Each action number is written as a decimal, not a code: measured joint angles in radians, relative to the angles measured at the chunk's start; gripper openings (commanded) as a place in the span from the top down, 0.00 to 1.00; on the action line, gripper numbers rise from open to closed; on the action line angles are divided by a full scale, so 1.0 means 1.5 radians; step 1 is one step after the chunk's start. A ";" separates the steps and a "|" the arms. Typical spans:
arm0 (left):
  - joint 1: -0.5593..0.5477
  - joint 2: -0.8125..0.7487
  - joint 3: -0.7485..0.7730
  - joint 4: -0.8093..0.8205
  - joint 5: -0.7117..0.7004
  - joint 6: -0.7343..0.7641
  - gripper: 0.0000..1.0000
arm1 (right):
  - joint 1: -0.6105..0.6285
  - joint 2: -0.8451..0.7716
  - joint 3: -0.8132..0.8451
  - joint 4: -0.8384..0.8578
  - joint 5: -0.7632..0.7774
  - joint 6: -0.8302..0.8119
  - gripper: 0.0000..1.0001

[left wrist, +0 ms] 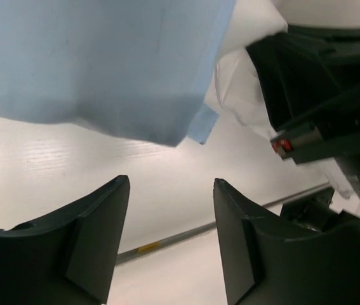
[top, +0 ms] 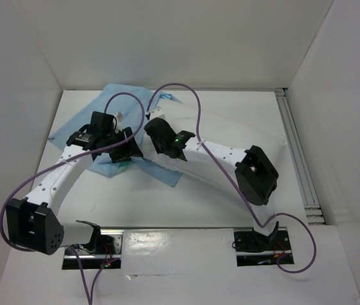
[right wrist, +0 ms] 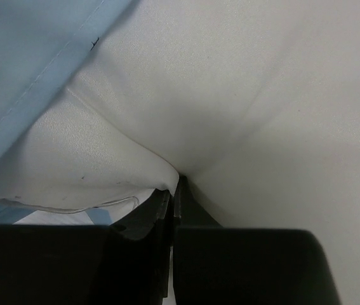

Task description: Put the pillow into the pillowcase

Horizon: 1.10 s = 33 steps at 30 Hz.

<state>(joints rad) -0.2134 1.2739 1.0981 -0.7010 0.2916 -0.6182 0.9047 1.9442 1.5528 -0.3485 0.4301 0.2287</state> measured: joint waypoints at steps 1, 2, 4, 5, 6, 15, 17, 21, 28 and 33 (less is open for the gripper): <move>-0.006 0.005 -0.001 0.009 -0.014 -0.008 0.35 | 0.000 -0.001 0.000 -0.001 0.000 0.001 1.00; -0.009 0.011 -0.001 0.016 -0.024 -0.011 0.37 | 0.000 -0.002 0.000 -0.001 0.000 0.001 1.00; -0.014 0.026 -0.001 0.029 -0.049 -0.015 0.39 | 0.000 -0.004 0.000 -0.002 0.000 0.002 1.00; -0.016 0.036 -0.001 0.036 -0.062 -0.018 0.41 | 0.000 -0.006 0.000 -0.002 0.000 0.002 1.00; -0.016 0.046 -0.001 0.041 -0.071 -0.024 0.50 | 0.000 -0.007 0.000 -0.002 0.000 0.002 1.00; -0.016 0.093 0.017 0.051 -0.111 -0.047 1.00 | 0.000 -0.021 -0.005 -0.003 0.002 0.002 1.00; -0.016 0.092 0.040 0.045 -0.109 -0.046 1.00 | -0.001 -0.022 -0.005 -0.002 0.002 0.002 1.00; -0.016 0.089 0.109 0.019 -0.074 -0.044 1.00 | -0.002 -0.023 -0.001 -0.003 0.012 -0.005 1.00; 0.005 0.086 0.228 -0.001 0.050 -0.042 1.00 | -0.031 -0.023 0.101 -0.021 0.075 -0.054 1.00; 0.031 0.087 0.239 0.007 0.119 -0.042 1.00 | -0.036 -0.027 0.100 -0.003 0.099 -0.071 1.00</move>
<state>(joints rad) -0.1665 1.4040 1.4567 -0.6903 0.4706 -0.6815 0.8501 1.9041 1.7031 -0.3523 0.5785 0.1219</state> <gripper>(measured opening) 0.032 0.018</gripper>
